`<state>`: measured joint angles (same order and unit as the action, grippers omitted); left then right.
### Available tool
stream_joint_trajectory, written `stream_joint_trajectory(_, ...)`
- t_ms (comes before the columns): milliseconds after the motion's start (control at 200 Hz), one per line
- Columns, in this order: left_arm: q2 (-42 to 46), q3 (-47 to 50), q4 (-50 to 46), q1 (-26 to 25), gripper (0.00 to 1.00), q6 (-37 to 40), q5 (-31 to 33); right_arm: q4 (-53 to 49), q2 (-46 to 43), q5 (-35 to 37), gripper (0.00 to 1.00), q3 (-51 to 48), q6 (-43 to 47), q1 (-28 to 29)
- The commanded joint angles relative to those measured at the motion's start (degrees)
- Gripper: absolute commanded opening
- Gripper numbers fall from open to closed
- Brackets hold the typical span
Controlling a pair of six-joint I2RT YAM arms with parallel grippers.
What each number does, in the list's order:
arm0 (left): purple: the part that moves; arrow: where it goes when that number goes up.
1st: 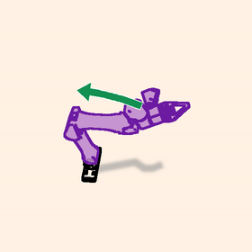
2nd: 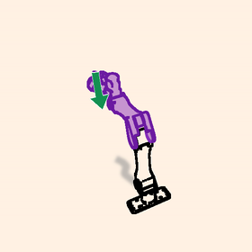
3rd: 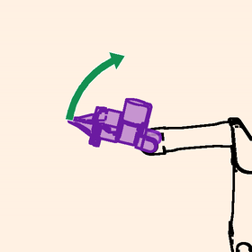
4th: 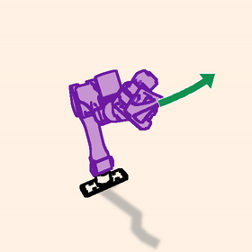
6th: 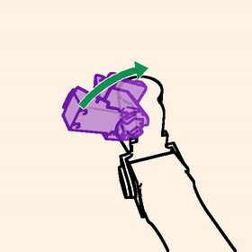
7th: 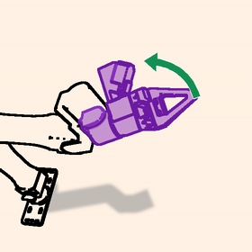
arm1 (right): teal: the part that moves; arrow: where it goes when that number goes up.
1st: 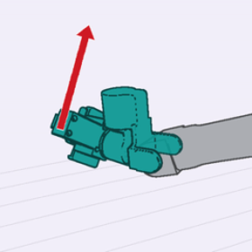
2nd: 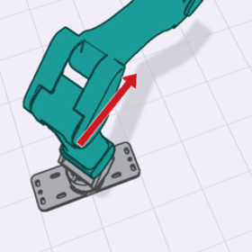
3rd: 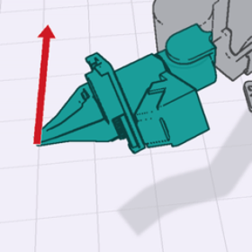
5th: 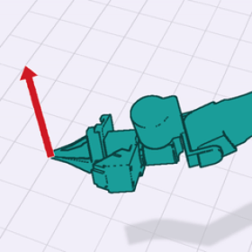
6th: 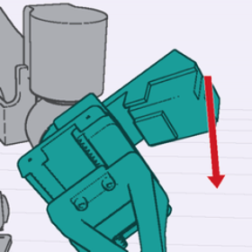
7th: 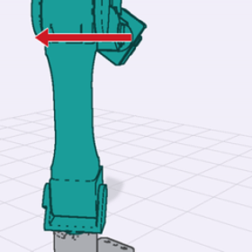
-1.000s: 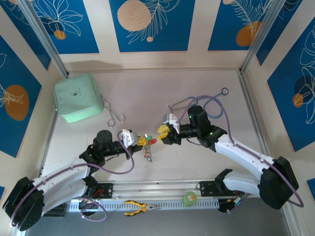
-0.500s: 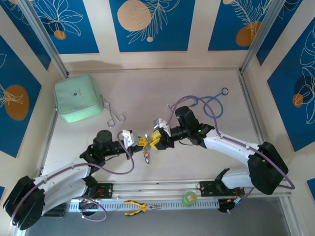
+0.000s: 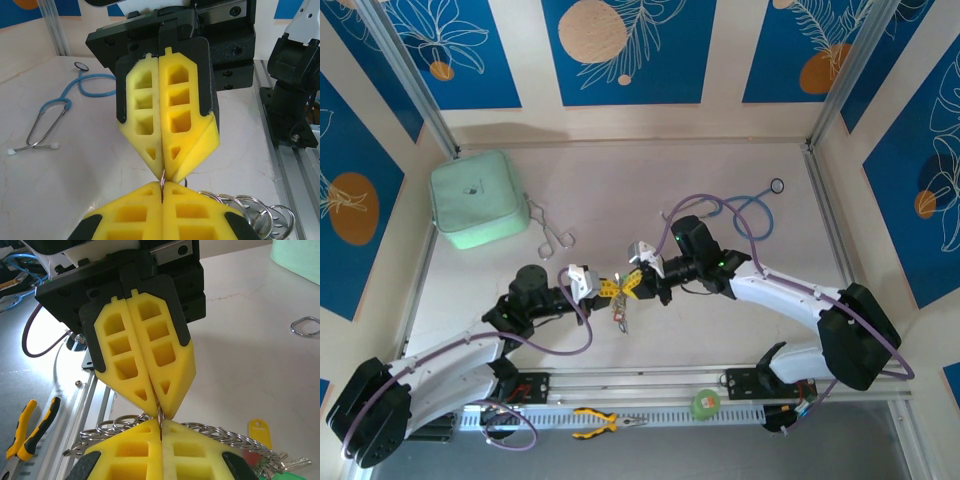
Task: Put the keys on the keyring
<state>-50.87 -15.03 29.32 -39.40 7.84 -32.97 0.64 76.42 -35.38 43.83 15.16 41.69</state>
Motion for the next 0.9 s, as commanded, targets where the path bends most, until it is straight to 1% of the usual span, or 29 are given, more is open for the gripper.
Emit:
stream_joint_trajectory(0,0.42,0.17,5.16,-0.37,0.00,0.06,-1.96,-1.08,0.83,-0.14,0.00,2.26,1.05,0.41)
stream_joint_trajectory(85,0.47,0.01,4.42,-0.44,0.00,-0.12,-1.51,-2.13,0.35,-0.11,0.00,2.98,2.00,0.45)
stream_joint_trajectory(160,0.99,-1.20,-0.13,-0.34,0.00,0.24,2.16,-4.63,-0.54,1.27,0.00,4.25,3.67,0.68)
stream_joint_trajectory(190,1.44,-2.05,-3.44,-0.38,0.11,0.80,3.55,-6.81,-0.84,2.04,0.00,5.30,4.90,0.70)
stream_joint_trajectory(210,1.68,-2.54,-5.32,-0.43,0.16,1.33,4.36,-8.54,-0.96,2.49,0.00,6.07,5.76,0.84)
stream_joint_trajectory(315,3.12,-5.18,-14.22,-0.35,0.25,4.66,5.70,-19.22,-0.30,5.69,0.00,11.41,11.03,1.66)
stream_joint_trajectory(445,3.59,-8.22,-22.41,-0.49,0.26,8.97,5.94,-31.01,2.31,10.09,0.00,18.27,16.92,3.00)
stream_joint_trajectory(570,2.93,-10.29,-24.66,-0.41,0.26,10.52,4.92,-37.64,5.05,14.61,0.00,23.79,20.66,4.65)
stream_joint_trajectory(755,2.38,-10.64,-23.11,-0.37,0.22,10.01,4.19,-42.39,7.67,17.35,0.00,28.72,23.40,6.59)
stream_joint_trajectory(895,1.68,-10.19,-20.63,-0.41,0.21,8.87,3.88,-41.79,8.01,16.24,0.00,29.29,23.17,6.91)
